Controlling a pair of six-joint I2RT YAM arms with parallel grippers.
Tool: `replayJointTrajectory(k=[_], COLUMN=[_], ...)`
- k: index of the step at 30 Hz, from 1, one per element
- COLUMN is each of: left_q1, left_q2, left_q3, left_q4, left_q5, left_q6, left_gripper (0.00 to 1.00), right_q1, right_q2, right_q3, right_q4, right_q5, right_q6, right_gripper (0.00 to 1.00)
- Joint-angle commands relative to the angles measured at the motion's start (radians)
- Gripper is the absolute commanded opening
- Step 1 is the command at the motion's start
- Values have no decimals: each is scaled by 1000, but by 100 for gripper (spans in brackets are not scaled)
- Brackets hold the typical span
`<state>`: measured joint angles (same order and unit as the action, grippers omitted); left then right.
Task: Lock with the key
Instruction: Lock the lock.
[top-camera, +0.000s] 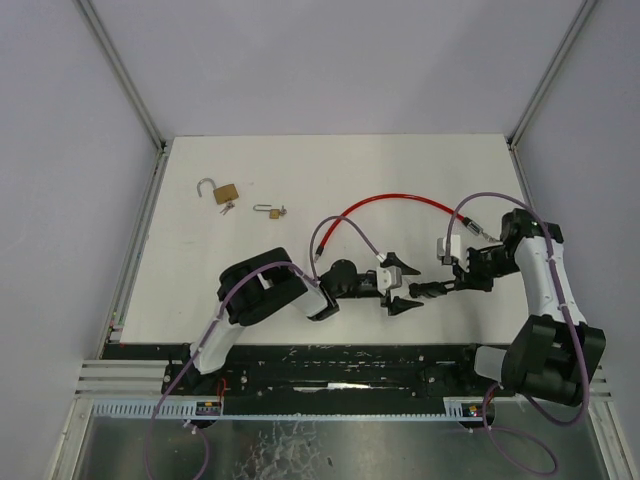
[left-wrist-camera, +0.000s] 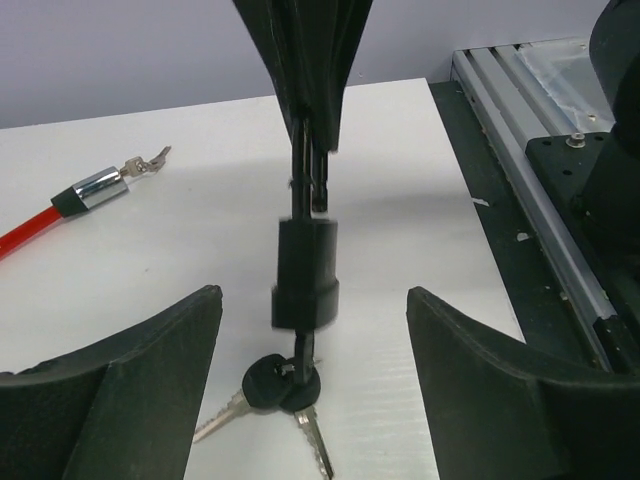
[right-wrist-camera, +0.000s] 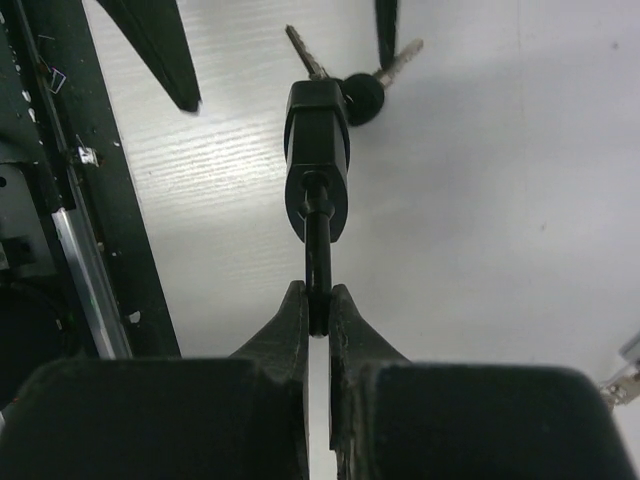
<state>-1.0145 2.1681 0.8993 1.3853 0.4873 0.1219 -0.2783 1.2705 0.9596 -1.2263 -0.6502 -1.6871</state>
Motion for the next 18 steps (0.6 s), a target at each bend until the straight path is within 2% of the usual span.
replayJointTrajectory(k=[1,5,9,13,18], left_q1=[-7,-6,-1,6,9], left_q2=[26,42,58,70,85], left_q3=[61,90,116,131,145], left_q4=[-75,-138,-173,-164,-164], left_q5=[15,36,86,129,166], left_q6=[38,42,36,18,15], left_gripper=[71,65,54,48,47], right_q1=[129,176,186,199,219], right_q2=[-52,-44,-49,-56,-47], right_q3=[-19,7,22,17,-7], right_q4=[87,91,79,79,100], right_q5=[20,29,28,21,-8], right_q6=[190,233,239,241,244], right_gripper=[0,0,0,0,0])
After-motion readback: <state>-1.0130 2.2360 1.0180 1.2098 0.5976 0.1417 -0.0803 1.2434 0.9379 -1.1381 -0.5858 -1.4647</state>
